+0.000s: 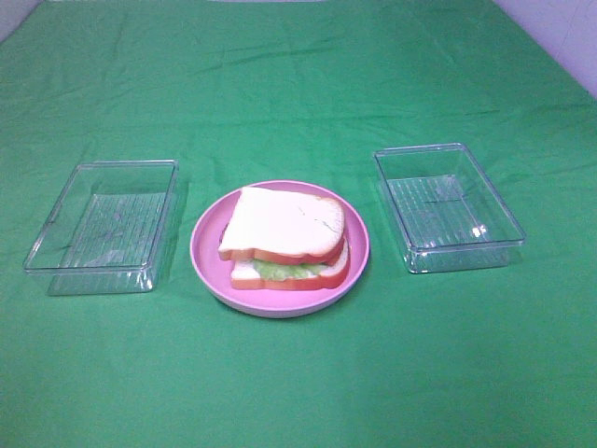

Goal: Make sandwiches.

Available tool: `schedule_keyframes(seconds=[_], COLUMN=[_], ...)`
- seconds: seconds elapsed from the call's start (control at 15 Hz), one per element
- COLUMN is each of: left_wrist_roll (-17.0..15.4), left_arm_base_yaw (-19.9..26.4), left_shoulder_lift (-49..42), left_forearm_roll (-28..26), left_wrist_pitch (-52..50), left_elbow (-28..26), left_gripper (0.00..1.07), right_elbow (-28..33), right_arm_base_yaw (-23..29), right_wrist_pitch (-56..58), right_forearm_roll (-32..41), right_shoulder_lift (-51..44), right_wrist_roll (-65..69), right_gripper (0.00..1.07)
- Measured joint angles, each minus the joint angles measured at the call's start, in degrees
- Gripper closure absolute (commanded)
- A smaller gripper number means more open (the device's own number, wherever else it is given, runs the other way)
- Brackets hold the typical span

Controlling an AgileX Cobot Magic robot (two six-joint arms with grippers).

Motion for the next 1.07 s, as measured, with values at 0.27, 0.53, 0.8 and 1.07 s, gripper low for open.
schedule_keyframes(seconds=[0.27,0.53,0.8,1.07], left_wrist_roll=[0.0,3.6,5.0,2.4], left_arm_base_yaw=[0.0,0.0,0.0,0.0], left_shoulder_lift=[0.0,0.0,0.0,0.0], left_forearm_roll=[-0.5,-2.8,-4.1,-2.4], left_wrist_pitch=[0.0,0.0,0.0,0.0], left_elbow=[0.0,0.0,0.0,0.0], left_gripper=[0.3,0.3,0.3,0.3], right_elbow=[0.0,0.0,0.0,0.0], right_arm_base_yaw=[0.0,0.0,0.0,0.0], right_wrist_pitch=[0.0,0.0,0.0,0.0], right_forearm_roll=[0.0,0.0,0.0,0.0], right_shoulder_lift=[0.0,0.0,0.0,0.0], right_wrist_roll=[0.0,0.0,0.0,0.0], right_gripper=[0.21,0.21,0.21,0.21])
